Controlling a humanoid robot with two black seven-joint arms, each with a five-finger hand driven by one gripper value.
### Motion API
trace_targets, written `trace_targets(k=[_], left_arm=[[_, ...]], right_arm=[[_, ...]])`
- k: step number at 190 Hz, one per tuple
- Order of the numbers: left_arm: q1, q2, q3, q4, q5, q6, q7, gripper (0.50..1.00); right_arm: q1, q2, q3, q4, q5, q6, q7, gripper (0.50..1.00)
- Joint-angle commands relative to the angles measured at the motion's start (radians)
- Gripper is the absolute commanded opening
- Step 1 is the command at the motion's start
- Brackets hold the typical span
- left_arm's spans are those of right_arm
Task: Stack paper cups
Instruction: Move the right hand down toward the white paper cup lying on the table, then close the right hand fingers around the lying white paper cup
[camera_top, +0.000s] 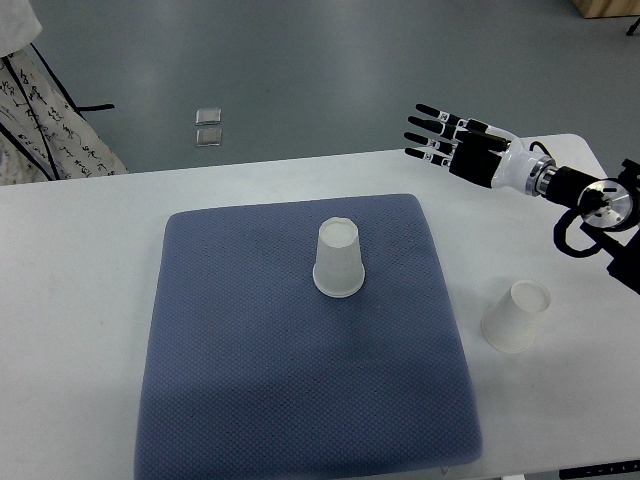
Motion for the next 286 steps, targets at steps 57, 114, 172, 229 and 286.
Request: trace_targets(k=[57,114,172,229,286], left_arm=[[0.000,0.000,0.000,-0.001,0.000,0.000,0.000,1.000],[0.000,0.000,0.000,-0.001,0.000,0.000,0.000,1.000],[0.000,0.000,0.000,-0.001,0.000,0.000,0.000,1.000],[0.000,0.000,0.000,-0.001,0.000,0.000,0.000,1.000],[0.000,0.000,0.000,-0.001,0.000,0.000,0.000,1.000]], right_arm=[[0.000,-0.126,-0.009,-0.001,-0.005,0.030,0.000,0.921],[0.010,-0.278,0.004,0.006,-0.402,0.030,0.044,0.921],[0.036,-0.456,0.057,0.239,-0.909,0.030,0.106,0.919],[0.033,-0.530,0.057,0.416,-1.325,0.030,0.210,0.919],[0.026,-0.669,0.047,0.686,-1.537,0.030,0.316,0.919]])
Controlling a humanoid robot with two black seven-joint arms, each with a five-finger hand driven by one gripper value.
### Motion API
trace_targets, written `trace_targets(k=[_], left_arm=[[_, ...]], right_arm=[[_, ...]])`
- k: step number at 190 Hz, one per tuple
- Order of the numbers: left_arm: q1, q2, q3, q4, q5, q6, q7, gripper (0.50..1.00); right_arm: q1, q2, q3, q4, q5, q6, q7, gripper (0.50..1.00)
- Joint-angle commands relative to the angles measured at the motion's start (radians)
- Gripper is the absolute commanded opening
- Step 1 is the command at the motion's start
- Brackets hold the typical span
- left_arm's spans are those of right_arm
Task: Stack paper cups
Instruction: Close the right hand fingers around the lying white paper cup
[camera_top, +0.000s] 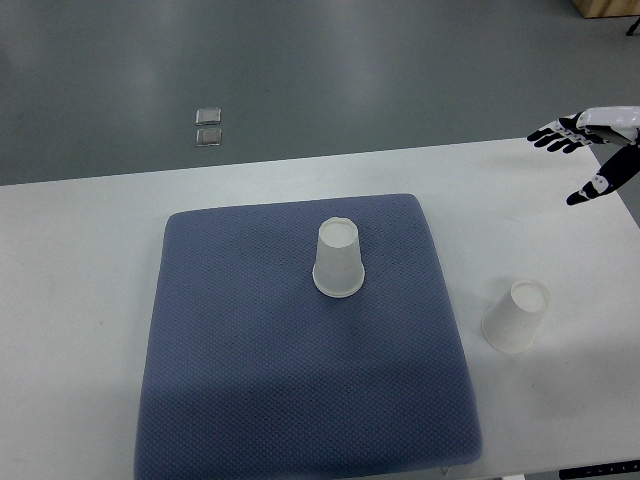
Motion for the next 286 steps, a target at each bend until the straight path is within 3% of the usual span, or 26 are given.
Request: trace_targets(k=[1,26,45,143,207,234,245,251,286], left_arm=[[0.000,0.000,0.000,0.000,0.000,0.000,0.000,1.000],[0.000,0.000,0.000,0.000,0.000,0.000,0.000,1.000],[0.000,0.000,0.000,0.000,0.000,0.000,0.000,1.000],[0.000,0.000,0.000,0.000,0.000,0.000,0.000,1.000],[0.000,0.000,0.000,0.000,0.000,0.000,0.000,1.000],[0.000,0.000,0.000,0.000,0.000,0.000,0.000,1.000],[0.000,0.000,0.000,0.000,0.000,0.000,0.000,1.000],[0.000,0.000,0.000,0.000,0.000,0.000,0.000,1.000],[0.000,0.000,0.000,0.000,0.000,0.000,0.000,1.000]], right_arm=[[-0.005,-0.039,-0.002,0.095,-0.077,0.000,0.032,0.919],[-0.063,-0.073,-0.004,0.203,-0.151,-0.004,0.035,0.919],[-0.109,-0.073,-0.005,0.249,-0.217,-0.074,0.035,0.919],[-0.208,-0.062,-0.176,0.273,-0.373,-0.355,0.078,0.919],[-0.223,-0.025,-0.219,0.273,-0.380,-0.382,0.084,0.917],[-0.229,-0.010,-0.219,0.268,-0.380,-0.386,0.133,0.897],[-0.229,-0.009,-0.220,0.265,-0.381,-0.390,0.135,0.830],[-0.232,-0.009,-0.220,0.265,-0.386,-0.404,0.135,0.817],[-0.251,-0.010,-0.246,0.245,-0.421,-0.487,0.135,0.803]])
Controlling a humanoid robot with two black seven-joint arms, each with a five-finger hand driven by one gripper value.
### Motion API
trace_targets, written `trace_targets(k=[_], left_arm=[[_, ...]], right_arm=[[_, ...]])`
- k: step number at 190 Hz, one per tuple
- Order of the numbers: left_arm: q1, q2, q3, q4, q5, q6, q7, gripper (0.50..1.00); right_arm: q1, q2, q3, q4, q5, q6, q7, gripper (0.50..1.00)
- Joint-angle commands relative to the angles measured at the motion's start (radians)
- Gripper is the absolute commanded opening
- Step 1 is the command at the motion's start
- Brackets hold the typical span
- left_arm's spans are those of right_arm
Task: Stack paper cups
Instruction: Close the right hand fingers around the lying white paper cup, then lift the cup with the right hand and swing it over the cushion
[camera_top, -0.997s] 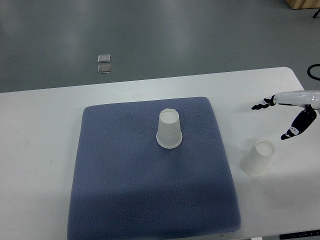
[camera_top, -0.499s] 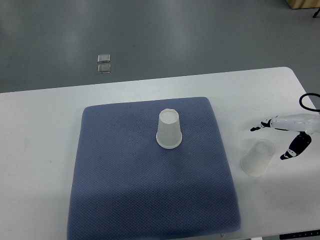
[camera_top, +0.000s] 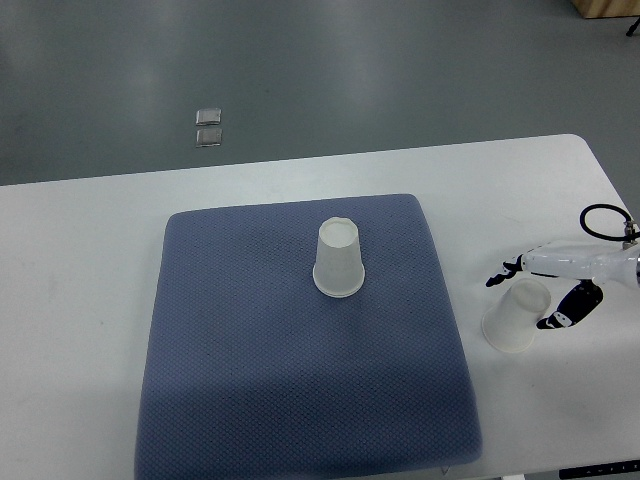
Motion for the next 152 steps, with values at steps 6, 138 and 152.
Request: trace_targets(k=[6,138,152], left_arm=[[0.000,0.000,0.000,0.000,0.000,0.000,0.000,1.000],[0.000,0.000,0.000,0.000,0.000,0.000,0.000,1.000],[0.000,0.000,0.000,0.000,0.000,0.000,0.000,1.000]], right_arm=[[-0.006,-0.001,-0.021,-0.015,-0.024,-0.042,0.000,0.803],[0.001,-0.001,-0.042,-0.015,-0.023,-0.039,0.002,0.688],[0.003,-0.001,-0.042,-0.015,-0.023,-0.036,0.002,0.658]])
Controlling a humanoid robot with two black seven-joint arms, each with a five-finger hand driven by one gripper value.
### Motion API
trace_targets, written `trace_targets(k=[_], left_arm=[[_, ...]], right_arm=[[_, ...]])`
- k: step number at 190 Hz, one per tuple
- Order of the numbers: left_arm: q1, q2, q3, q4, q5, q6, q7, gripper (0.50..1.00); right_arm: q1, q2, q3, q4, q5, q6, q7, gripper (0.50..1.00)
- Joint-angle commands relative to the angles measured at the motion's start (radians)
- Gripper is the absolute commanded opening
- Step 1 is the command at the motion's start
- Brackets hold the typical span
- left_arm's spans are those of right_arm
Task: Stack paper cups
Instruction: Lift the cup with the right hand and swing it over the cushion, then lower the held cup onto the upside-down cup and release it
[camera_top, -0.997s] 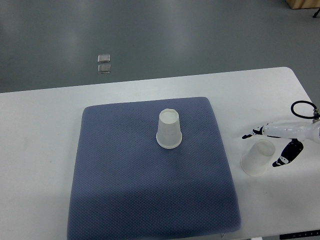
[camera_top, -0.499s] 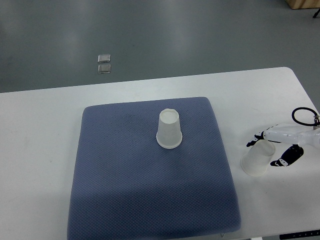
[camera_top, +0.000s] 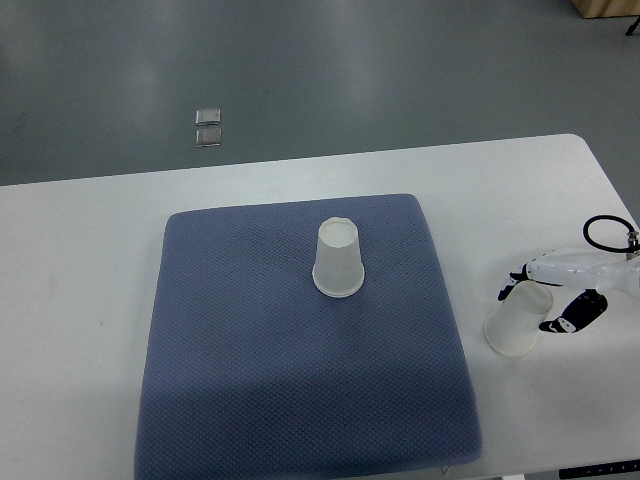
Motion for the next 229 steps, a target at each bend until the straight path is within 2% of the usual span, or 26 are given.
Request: trace_targets(k=[1,43,68,99,118,140,165,198,229], left_arm=[[0.000,0.000,0.000,0.000,0.000,0.000,0.000,1.000],[0.000,0.000,0.000,0.000,0.000,0.000,0.000,1.000],[0.000,0.000,0.000,0.000,0.000,0.000,0.000,1.000],[0.000,0.000,0.000,0.000,0.000,0.000,0.000,1.000],[0.000,0.000,0.000,0.000,-0.001,0.000,0.000,1.000],[0.000,0.000,0.000,0.000,0.000,0.000,0.000,1.000],[0.000,0.000,0.000,0.000,0.000,0.000,0.000,1.000],[0.000,0.000,0.000,0.000,0.000,0.000,0.000,1.000],[0.000,0.000,0.000,0.000,-0.001,0.000,0.000,1.000]], right_arm=[[0.003,0.000,0.000,0.000,0.001,0.004,0.001,0.656],[0.028,-0.005,0.006,0.000,0.011,0.020,0.007,0.654],[0.117,-0.002,0.017,0.000,0.018,0.119,0.027,0.656],[0.217,0.000,0.038,-0.001,0.079,0.185,0.030,0.656],[0.279,0.005,0.055,-0.001,0.099,0.257,0.030,0.654],[0.375,0.044,0.084,-0.020,0.149,0.351,0.021,0.654],[0.473,0.095,0.084,-0.040,0.235,0.408,0.007,0.656],[0.566,0.207,0.084,-0.048,0.255,0.448,-0.050,0.656],[0.599,0.278,0.084,-0.049,0.260,0.464,-0.091,0.656]])
